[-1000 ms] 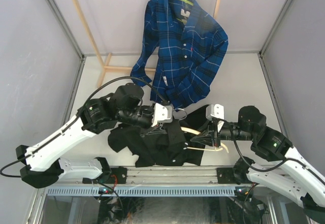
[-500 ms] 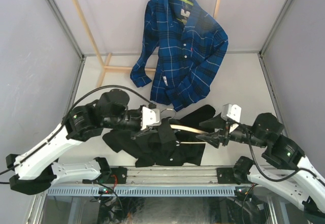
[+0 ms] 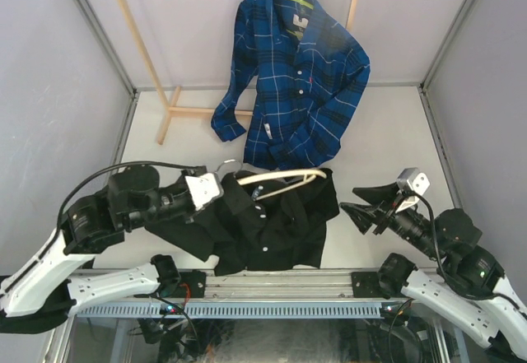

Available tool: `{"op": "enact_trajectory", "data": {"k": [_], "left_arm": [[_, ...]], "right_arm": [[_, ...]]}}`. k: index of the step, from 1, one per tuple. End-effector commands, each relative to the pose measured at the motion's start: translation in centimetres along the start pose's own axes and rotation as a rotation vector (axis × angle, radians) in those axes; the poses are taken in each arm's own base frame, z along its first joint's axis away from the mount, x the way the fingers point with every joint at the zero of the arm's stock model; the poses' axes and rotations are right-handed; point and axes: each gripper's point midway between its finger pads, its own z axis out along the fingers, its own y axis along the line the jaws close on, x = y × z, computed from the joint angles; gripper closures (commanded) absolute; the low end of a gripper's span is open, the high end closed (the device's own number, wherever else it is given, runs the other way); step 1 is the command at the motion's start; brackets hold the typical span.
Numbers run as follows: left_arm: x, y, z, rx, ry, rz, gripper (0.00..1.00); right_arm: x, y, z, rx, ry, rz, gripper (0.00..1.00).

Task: Place the shirt on the hanger
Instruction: Hang the shirt on the hanger.

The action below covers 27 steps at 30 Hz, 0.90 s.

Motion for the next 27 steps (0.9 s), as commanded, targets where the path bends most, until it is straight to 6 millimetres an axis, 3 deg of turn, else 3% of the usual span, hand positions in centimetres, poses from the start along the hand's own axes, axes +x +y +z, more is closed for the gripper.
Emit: {"op": "enact_trajectory", "data": {"k": [1, 5, 10, 17, 23, 27], "left_arm": [[-3.4, 4.3, -2.1, -0.243, -0.155, -0.046, 1.00], [-4.2, 5.0, -2.8, -0.275, -0.195, -0.058, 1.00], [-4.4, 5.0, -2.5, -0.272, -0.194, -0.053, 1.00], [-4.5, 5.0, -2.6, -0.270, -0.202, -0.054, 1.00], [-4.6, 5.1, -2.8, -0.277, -0.209, -0.054, 1.00], [-4.6, 5.0, -2.7, -0.277, -0.209, -0.051, 1.00]], "right_arm": [[1.1, -1.1, 0.4, 0.082, -0.038, 0.152, 0.48], [2.6, -1.2, 1.9, 0.088, -0.042, 0.219, 0.46], [4.2, 0.0, 5.5, 0.020, -0.049, 0.287, 0.45], [5.1, 1.4, 9.8, -0.049, -0.042, 0.363, 0.40], [7.3, 1.3, 11.4, -0.032, -0.025, 0.457, 0.36], [8.8, 1.1, 11.8, -0.019, -0.008, 0.505, 0.40]]}}
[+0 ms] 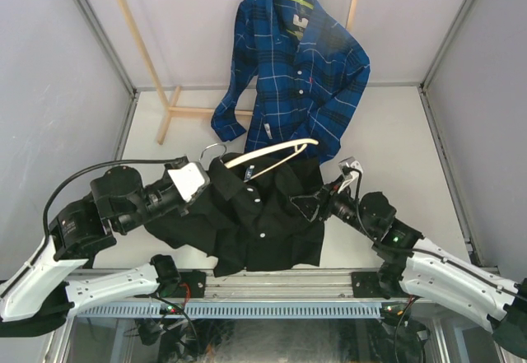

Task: Place the shirt on the hanger
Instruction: Hang the shirt on the hanger.

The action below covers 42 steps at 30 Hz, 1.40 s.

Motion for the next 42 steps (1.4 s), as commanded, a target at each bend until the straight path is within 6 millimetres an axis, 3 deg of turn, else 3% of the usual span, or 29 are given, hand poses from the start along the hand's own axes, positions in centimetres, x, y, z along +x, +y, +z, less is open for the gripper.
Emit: {"op": "enact_trajectory", "data": {"k": [1, 15, 21, 24, 29, 34, 42], "left_arm": [[-2.9, 1.3, -0.3, -0.059, -0.120, -0.032, 1.00], [-3.2, 1.2, 0.0, -0.053, -0.129, -0.032, 1.00], [-3.2, 0.9, -0.2, -0.034, -0.134, -0.035, 1.00], [-3.1, 0.7, -0.3, -0.025, -0.139, -0.040, 1.00], [-3.0, 0.0, -0.5, 0.007, -0.146, -0.039, 1.00], [-2.9, -0.6, -0.6, 0.038, -0.152, -0.035, 1.00], [-2.5, -1.0, -0.4, 0.058, -0.142, -0.036, 1.00]], "right_arm": [[-1.1, 1.2, 0.5, -0.053, -0.071, 0.093, 0.41], [0.3, 0.9, 1.0, -0.079, -0.070, 0.232, 0.61], [0.0, -0.9, 1.2, -0.010, -0.086, 0.264, 0.80], [-0.5, -1.4, 1.2, -0.002, -0.093, 0.266, 0.92], [-2.0, -2.9, 1.1, 0.044, -0.095, 0.212, 0.98], [-3.8, -4.5, 0.4, 0.097, -0.084, 0.157, 1.00], [-6.6, -4.5, -1.0, 0.100, -0.095, 0.091, 1.00]]}}
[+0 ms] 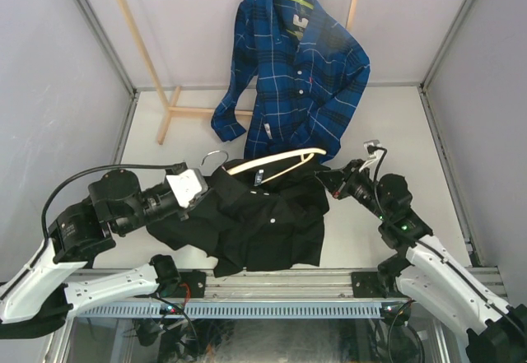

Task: Place the shirt on the hanger
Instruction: Hang the shirt on the hanger.

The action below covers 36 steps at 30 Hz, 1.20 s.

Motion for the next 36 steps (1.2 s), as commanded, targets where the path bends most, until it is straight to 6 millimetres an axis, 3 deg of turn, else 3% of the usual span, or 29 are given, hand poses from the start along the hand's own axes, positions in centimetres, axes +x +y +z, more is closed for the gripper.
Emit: {"op": "enact_trajectory", "data": {"k": [1, 15, 36], "left_arm": [[-2.3, 0.2, -0.1, -0.004, -0.101, -0.027, 1.00], [-2.1, 0.0, -0.2, 0.004, -0.097, -0.024, 1.00], [-1.1, -0.1, -0.1, 0.004, -0.069, -0.018, 1.00]], "right_arm": [[-2.0, 1.3, -0.8, -0.034, -0.001, -0.081, 1.00], [-5.9, 4.1, -2.3, -0.052, 0.024, -0.234, 1.00], [-9.0, 5.3, -4.6, 0.020, 0.015, -0.378, 1.00]]}}
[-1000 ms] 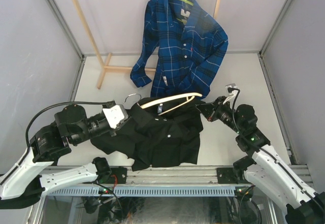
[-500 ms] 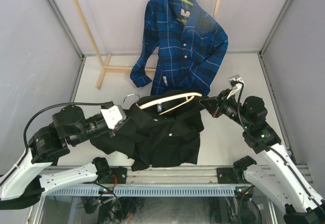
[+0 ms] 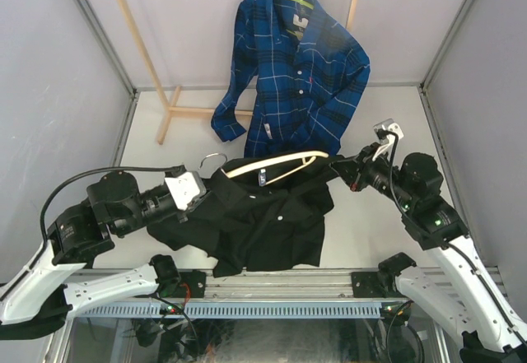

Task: Place the shirt on the hanger
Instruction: Hang the shirt on the hanger.

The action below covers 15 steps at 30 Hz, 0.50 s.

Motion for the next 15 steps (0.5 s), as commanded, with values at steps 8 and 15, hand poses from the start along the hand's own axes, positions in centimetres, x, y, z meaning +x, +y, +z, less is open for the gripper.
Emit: {"op": "enact_trajectory", "data": {"k": [8, 15], "left_arm": [[-1.3, 0.2, 0.1, -0.008, -0.063, -0.018, 1.00], [-1.8, 0.4, -0.3, -0.022, -0.088, -0.021, 1.00]], "right_arm": [[-3.4, -0.6, -0.7, 0.065, -0.063, -0.113, 1.00], [-1.5, -2.2, 0.8, 0.107, 0.028, -0.096, 1.00]]}}
